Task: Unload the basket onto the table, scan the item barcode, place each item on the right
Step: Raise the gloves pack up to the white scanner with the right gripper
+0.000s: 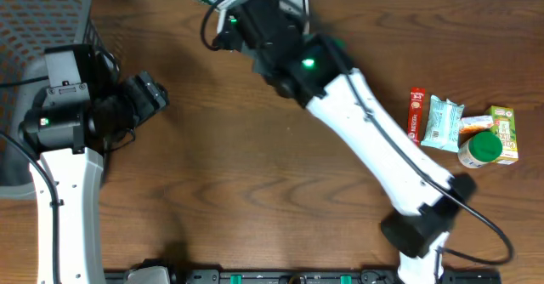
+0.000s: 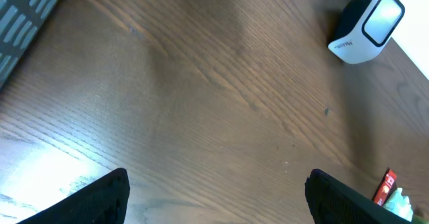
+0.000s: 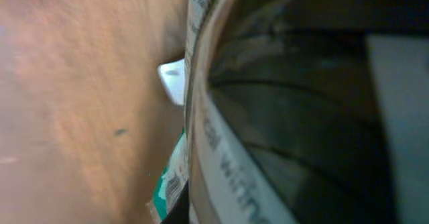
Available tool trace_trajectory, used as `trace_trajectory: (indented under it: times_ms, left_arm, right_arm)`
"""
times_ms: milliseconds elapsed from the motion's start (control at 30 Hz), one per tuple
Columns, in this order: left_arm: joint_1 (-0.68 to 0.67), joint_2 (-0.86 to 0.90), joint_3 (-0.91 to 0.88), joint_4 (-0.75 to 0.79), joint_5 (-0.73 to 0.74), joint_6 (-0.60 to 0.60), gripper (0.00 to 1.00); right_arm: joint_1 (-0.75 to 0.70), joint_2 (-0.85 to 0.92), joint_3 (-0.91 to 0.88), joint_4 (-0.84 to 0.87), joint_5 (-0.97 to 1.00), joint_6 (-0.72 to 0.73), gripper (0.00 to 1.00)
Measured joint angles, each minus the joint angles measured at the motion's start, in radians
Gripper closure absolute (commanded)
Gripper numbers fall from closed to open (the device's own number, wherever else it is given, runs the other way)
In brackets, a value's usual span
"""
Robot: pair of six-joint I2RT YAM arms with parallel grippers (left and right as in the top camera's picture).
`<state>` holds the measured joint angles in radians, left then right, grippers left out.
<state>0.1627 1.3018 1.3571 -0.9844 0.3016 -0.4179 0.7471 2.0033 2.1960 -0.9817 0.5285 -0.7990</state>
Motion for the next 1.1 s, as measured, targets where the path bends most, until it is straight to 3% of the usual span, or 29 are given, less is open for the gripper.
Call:
trace_trajectory:
  times_ms: [267, 633, 833, 1100]
  left_arm:
    - [0.000, 0.000, 0.000, 0.000, 0.000, 0.000, 0.15]
    - [0.000, 0.000, 0.000, 0.000, 0.000, 0.000, 0.15]
    - [0.000, 0.000, 0.000, 0.000, -0.001, 0.000, 0.15]
    - [0.000, 0.000, 0.000, 0.000, 0.000, 0.000, 0.15]
  right_arm:
    - [-0.007, 0.145, -0.001, 0.340, 0.183, -0.236, 0.99]
    - [-0.064, 0.354, -0.003, 0.756, 0.263, -0.526, 0.99]
    - [-0.108, 0.459, -0.004, 1.028, 0.274, -0.690, 0.91]
    - [-0.148, 0.557, -0.005, 1.174, 0.243, -0.804, 0.93]
